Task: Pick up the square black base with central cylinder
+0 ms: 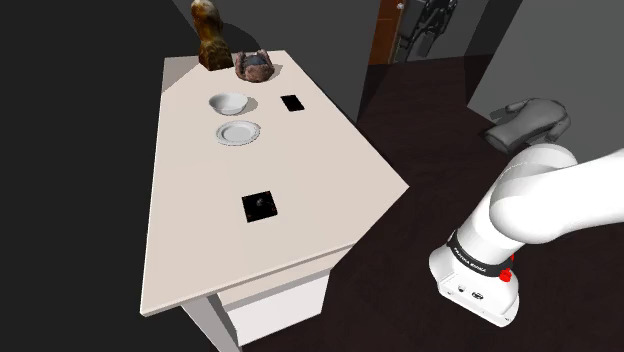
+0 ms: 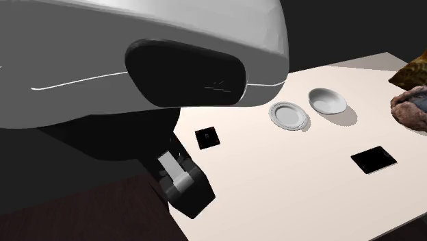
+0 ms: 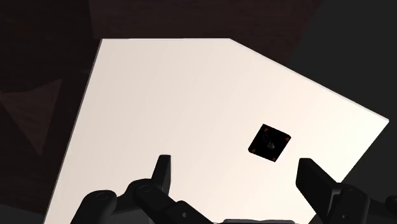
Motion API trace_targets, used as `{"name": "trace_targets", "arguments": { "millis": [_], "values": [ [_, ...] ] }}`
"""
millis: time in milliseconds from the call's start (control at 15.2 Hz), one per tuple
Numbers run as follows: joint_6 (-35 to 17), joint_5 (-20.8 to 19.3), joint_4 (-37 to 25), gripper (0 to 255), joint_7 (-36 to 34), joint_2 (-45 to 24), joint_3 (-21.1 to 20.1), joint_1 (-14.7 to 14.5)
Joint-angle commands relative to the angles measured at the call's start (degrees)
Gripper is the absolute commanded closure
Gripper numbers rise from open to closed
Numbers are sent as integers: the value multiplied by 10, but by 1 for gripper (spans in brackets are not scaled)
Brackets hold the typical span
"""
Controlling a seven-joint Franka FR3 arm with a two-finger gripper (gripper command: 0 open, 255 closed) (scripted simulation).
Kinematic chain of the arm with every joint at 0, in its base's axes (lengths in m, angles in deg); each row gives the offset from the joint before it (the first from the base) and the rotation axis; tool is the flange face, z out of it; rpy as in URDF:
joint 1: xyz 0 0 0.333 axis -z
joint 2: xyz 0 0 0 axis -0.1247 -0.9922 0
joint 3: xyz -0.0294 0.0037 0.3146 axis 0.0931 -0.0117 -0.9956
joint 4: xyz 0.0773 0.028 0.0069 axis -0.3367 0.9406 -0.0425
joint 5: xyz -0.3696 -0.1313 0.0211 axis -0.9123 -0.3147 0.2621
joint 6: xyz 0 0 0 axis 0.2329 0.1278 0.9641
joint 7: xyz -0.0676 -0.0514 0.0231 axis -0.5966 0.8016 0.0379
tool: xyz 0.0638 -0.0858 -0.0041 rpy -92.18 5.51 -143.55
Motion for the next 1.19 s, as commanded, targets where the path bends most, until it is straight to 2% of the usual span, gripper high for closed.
{"name": "trace_targets", "arguments": {
  "millis": [0, 594, 1122],
  "values": [
    [0, 0, 0, 0, 0, 0, 0, 0],
    [-156, 29, 76, 0, -45, -87, -54, -17],
    [-293, 43, 93, 0, -86, -214, -101, -29]
  ]
}}
